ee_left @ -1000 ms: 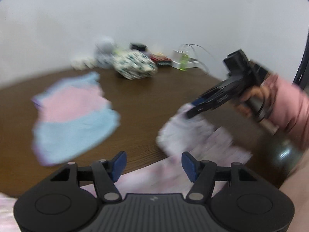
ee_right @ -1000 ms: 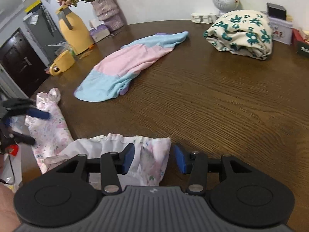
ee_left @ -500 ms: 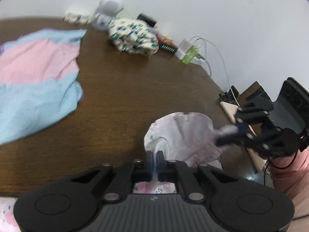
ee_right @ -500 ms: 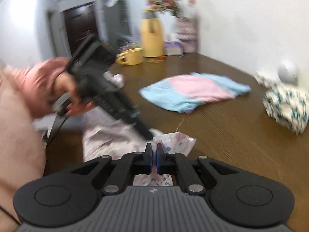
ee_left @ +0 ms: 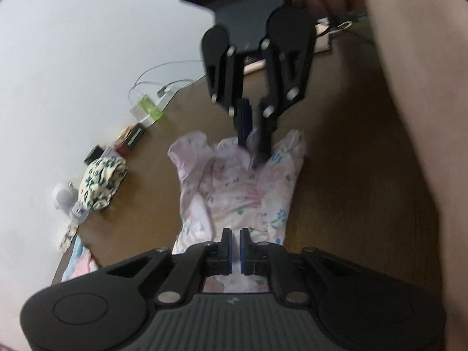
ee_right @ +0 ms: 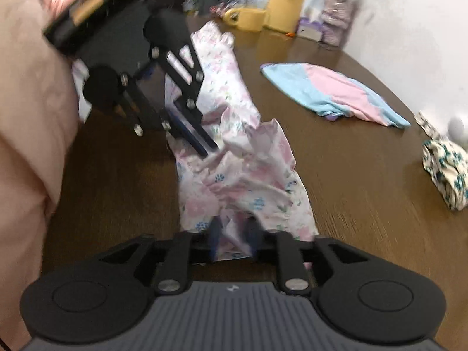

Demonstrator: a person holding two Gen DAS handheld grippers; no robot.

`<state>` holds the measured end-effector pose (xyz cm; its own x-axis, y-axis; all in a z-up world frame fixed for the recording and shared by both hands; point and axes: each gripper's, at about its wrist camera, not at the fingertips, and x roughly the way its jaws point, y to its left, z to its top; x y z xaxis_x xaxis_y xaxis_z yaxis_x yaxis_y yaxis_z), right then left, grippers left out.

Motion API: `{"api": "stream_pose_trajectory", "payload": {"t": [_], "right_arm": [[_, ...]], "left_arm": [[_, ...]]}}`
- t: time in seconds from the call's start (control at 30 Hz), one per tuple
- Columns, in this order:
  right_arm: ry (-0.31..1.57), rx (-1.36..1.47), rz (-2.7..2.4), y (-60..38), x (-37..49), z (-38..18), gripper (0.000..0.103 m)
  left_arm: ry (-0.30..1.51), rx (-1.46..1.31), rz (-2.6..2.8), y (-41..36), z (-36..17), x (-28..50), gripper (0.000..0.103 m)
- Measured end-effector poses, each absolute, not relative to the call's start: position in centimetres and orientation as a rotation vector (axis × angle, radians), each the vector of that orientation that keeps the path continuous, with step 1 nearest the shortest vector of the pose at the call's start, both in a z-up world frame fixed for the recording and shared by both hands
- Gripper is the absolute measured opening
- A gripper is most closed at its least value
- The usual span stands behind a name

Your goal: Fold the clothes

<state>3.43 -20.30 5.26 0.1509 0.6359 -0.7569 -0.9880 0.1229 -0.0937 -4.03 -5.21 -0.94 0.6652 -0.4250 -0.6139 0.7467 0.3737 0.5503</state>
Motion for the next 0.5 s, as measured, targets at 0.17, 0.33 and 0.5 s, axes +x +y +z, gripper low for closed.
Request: {"api": "stream_pose_trajectory", "payload": {"t": [0.17, 0.33, 0.5], "right_arm": [[0.591, -0.370, 1.262, -24.3, 3.9, 8.3, 0.042], [0.579, 0.014, 1.126, -26.2, 8.0, 9.5, 0.049], [0.741, 0.035, 1.042, -22.4, 11.1, 6.6, 0.022]], "left_arm": [[0.426, 0.808, -0.776, -3.7, -0.2, -4.0, 0.009], [0.435, 0.603, -0.723, -1.0, 2.5, -3.5, 0.021], [0.460, 0.428, -0.564, 1.9, 4.0, -3.3, 0.030]]}}
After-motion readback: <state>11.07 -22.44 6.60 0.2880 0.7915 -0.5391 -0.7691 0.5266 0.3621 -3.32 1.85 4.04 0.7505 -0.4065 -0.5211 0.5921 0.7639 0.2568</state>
